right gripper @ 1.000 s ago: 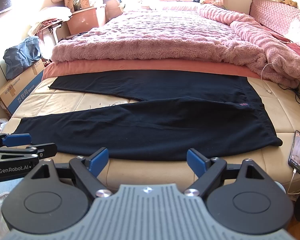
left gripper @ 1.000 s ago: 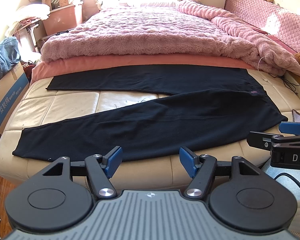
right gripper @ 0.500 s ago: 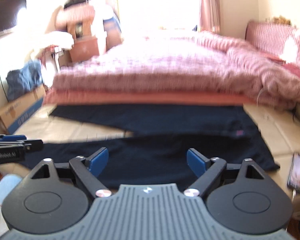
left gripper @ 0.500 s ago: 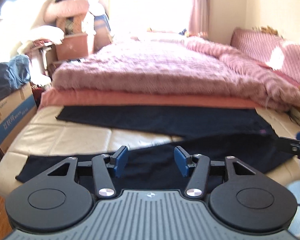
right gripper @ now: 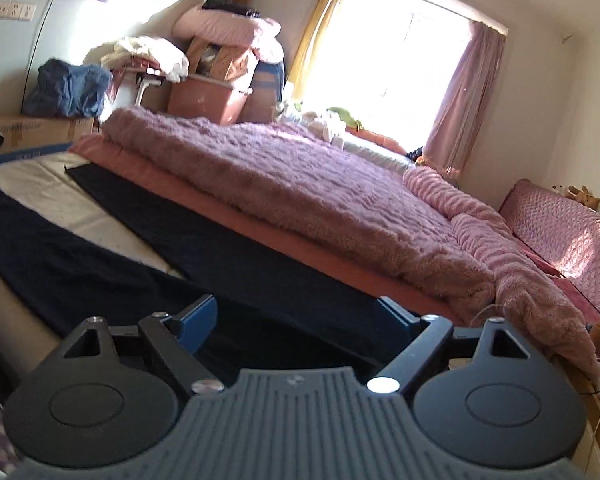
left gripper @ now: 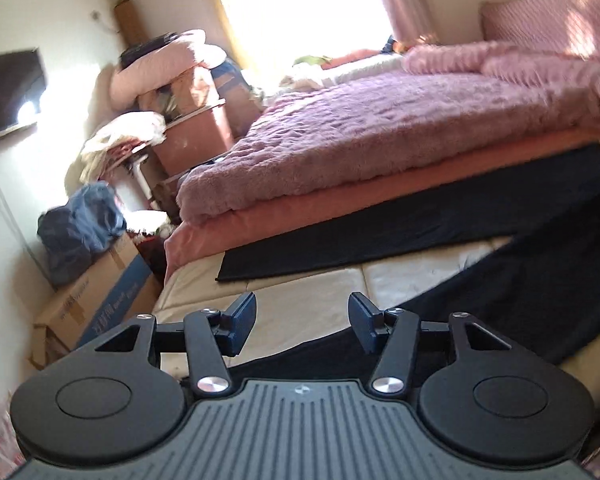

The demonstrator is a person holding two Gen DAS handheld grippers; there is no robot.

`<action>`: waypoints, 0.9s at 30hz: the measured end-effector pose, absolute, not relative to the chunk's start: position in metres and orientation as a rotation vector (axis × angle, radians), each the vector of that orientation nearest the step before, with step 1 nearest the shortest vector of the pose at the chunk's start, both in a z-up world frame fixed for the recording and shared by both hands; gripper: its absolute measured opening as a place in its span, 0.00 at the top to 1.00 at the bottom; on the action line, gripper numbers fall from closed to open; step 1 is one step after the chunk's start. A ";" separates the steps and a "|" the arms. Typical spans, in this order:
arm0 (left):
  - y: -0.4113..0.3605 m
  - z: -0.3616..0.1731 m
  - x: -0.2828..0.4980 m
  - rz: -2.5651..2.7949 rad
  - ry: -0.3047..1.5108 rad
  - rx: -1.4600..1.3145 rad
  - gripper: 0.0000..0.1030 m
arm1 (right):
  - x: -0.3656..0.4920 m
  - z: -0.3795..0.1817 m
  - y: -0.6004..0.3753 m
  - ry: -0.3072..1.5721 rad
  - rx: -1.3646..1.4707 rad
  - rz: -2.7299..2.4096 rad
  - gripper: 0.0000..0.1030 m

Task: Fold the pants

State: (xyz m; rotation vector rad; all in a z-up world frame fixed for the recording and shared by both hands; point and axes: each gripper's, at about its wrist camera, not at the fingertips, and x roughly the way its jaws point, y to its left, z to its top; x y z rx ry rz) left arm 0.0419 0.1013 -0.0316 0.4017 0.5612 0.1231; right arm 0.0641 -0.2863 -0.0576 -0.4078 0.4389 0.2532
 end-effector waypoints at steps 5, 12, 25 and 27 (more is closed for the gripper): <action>0.117 -0.080 0.044 -0.109 0.735 0.659 0.51 | 0.096 -0.090 -0.318 0.616 -0.457 0.254 0.23; 0.168 -0.137 0.046 -0.237 0.992 0.935 0.50 | 0.117 -0.122 -0.345 0.775 -0.545 0.238 0.59; 0.174 -0.170 0.083 -0.335 1.274 1.195 0.65 | 0.127 -0.133 -0.350 0.903 -0.529 0.220 0.65; 0.171 -0.175 0.082 -0.361 1.291 1.256 0.66 | 0.127 -0.136 -0.350 0.917 -0.547 0.222 0.65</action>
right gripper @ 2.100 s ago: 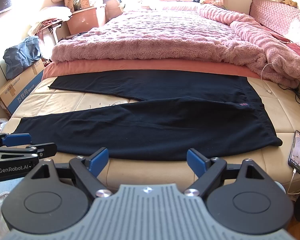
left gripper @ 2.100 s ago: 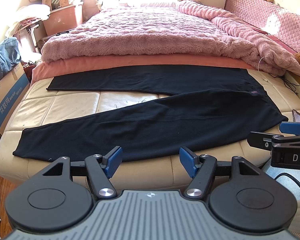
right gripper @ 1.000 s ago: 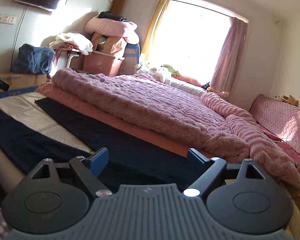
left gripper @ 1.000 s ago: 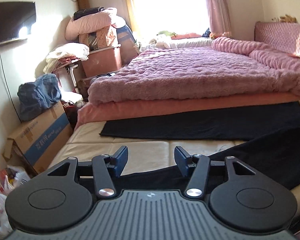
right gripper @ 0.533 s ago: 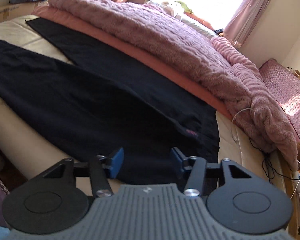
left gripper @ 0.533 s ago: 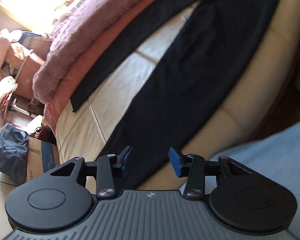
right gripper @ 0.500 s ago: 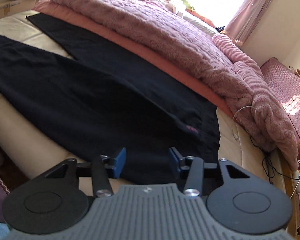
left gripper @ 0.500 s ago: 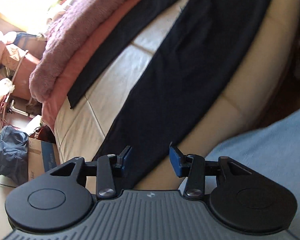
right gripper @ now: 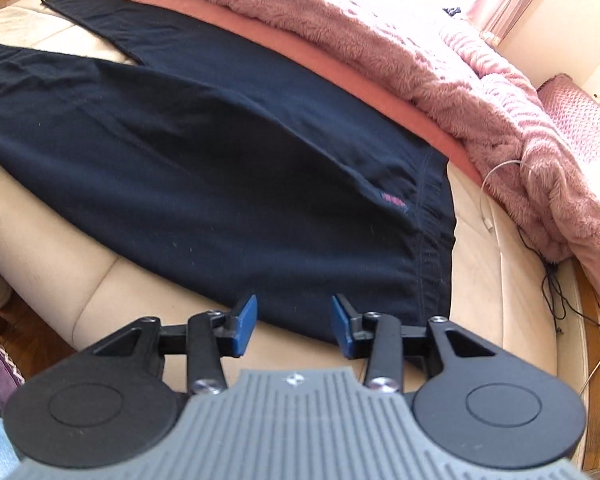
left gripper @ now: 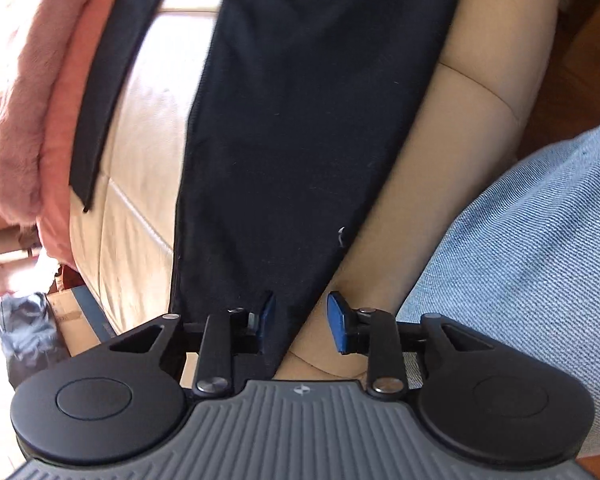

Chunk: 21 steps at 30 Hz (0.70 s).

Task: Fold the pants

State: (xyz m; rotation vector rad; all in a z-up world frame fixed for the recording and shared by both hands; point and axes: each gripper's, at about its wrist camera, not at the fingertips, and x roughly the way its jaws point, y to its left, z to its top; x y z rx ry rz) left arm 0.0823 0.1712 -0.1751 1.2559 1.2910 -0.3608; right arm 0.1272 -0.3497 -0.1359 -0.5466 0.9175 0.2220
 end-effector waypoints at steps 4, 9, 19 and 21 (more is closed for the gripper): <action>0.167 -0.185 0.072 -0.397 1.303 1.368 0.78 | 0.124 -0.145 -0.352 0.937 -0.644 0.211 0.65; 0.170 -0.190 0.073 -0.366 1.307 1.434 0.69 | 0.118 -0.164 -0.356 0.951 -0.885 0.214 0.64; 0.187 -0.191 0.080 -0.114 1.225 1.357 0.64 | 0.124 -0.188 -0.359 0.894 -1.093 0.242 0.64; 0.190 -0.190 0.078 -0.052 1.170 1.306 0.72 | 0.125 -0.190 -0.359 0.880 -1.118 0.253 0.64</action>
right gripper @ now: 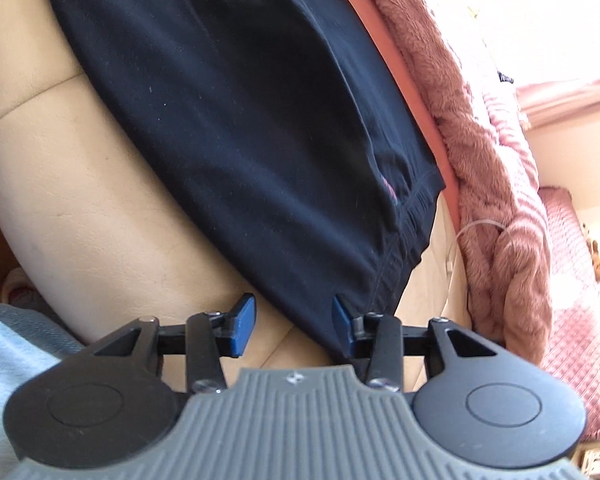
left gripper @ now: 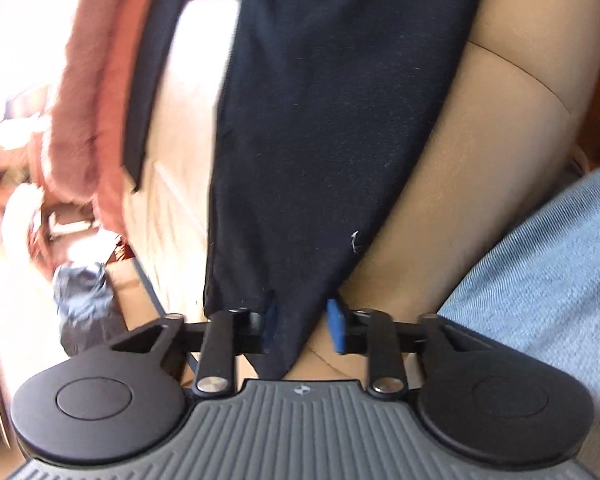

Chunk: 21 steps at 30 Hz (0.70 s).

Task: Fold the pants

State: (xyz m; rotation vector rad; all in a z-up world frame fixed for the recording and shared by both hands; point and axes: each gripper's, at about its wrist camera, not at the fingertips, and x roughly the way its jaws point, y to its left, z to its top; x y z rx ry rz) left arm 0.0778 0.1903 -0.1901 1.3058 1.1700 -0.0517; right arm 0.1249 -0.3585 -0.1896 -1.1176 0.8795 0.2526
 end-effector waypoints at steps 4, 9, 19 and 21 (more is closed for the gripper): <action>0.200 -0.179 0.076 -0.042 1.069 1.211 0.70 | 0.126 -0.188 -0.359 0.879 -1.138 0.260 0.64; 0.215 -0.160 0.082 -0.204 1.099 1.263 0.68 | 0.126 -0.189 -0.356 0.892 -1.151 0.267 0.63; 0.207 -0.179 0.075 -0.241 1.107 1.327 0.60 | 0.132 -0.189 -0.358 0.896 -1.125 0.254 0.61; 0.198 -0.184 0.069 -0.186 1.128 1.249 0.64 | 0.130 -0.191 -0.359 0.873 -1.141 0.262 0.61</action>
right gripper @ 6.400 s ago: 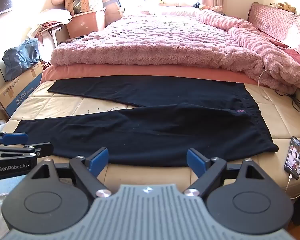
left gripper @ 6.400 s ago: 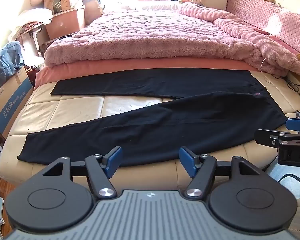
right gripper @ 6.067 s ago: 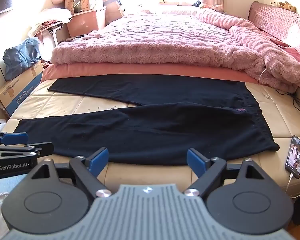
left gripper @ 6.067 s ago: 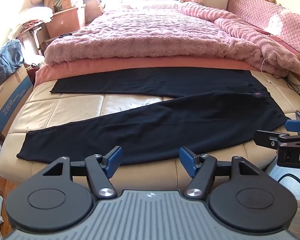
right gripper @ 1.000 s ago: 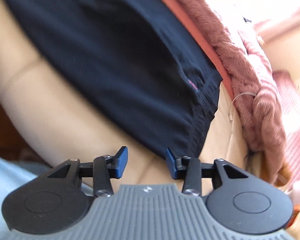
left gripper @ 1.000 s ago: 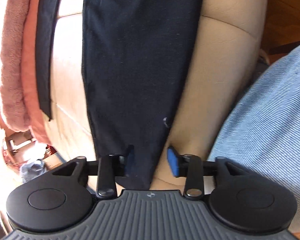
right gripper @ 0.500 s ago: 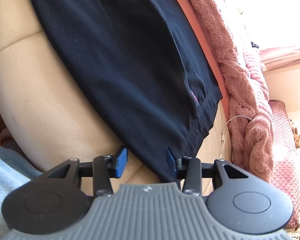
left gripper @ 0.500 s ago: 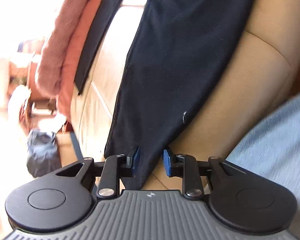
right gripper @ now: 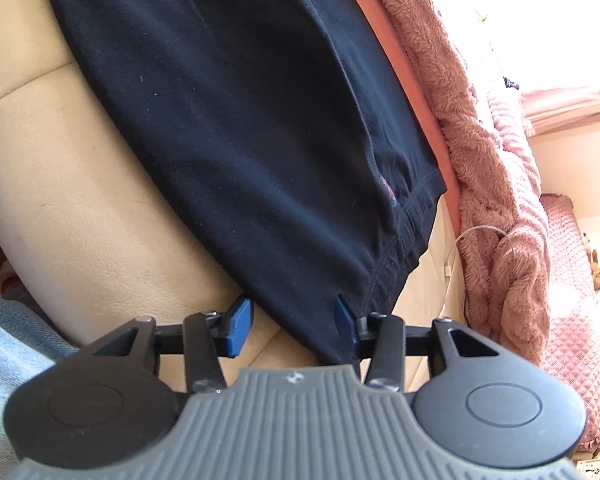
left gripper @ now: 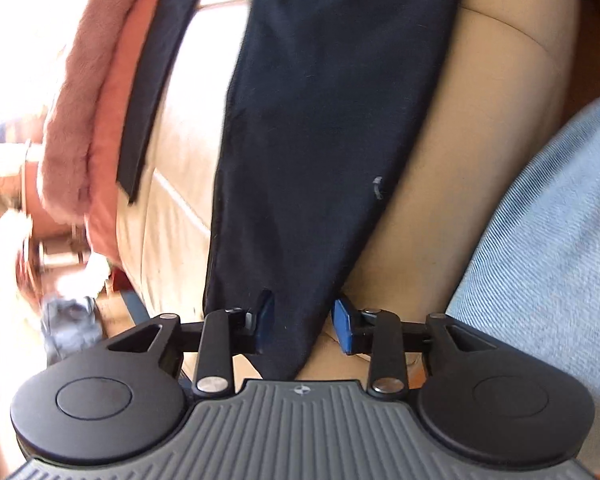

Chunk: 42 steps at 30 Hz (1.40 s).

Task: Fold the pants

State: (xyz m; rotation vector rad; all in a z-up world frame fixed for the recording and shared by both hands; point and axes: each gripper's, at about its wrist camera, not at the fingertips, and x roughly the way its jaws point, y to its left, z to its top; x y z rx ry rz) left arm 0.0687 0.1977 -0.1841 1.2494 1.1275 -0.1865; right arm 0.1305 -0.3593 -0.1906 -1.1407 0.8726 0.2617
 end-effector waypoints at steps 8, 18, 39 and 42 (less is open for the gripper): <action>0.214 -0.151 0.096 0.133 1.121 0.741 0.87 | 0.119 -0.197 -0.359 0.789 -1.281 0.359 0.67; 0.208 -0.120 0.097 0.282 1.024 0.588 0.99 | 0.118 -0.184 -0.358 0.697 -1.258 0.368 1.00; 0.233 -0.023 0.271 0.478 0.850 0.403 1.00 | 0.313 -0.070 -0.353 0.631 -0.860 0.186 1.00; 0.237 -0.033 0.315 0.485 0.897 0.385 1.00 | 0.360 -0.076 -0.351 0.673 -0.816 0.184 1.00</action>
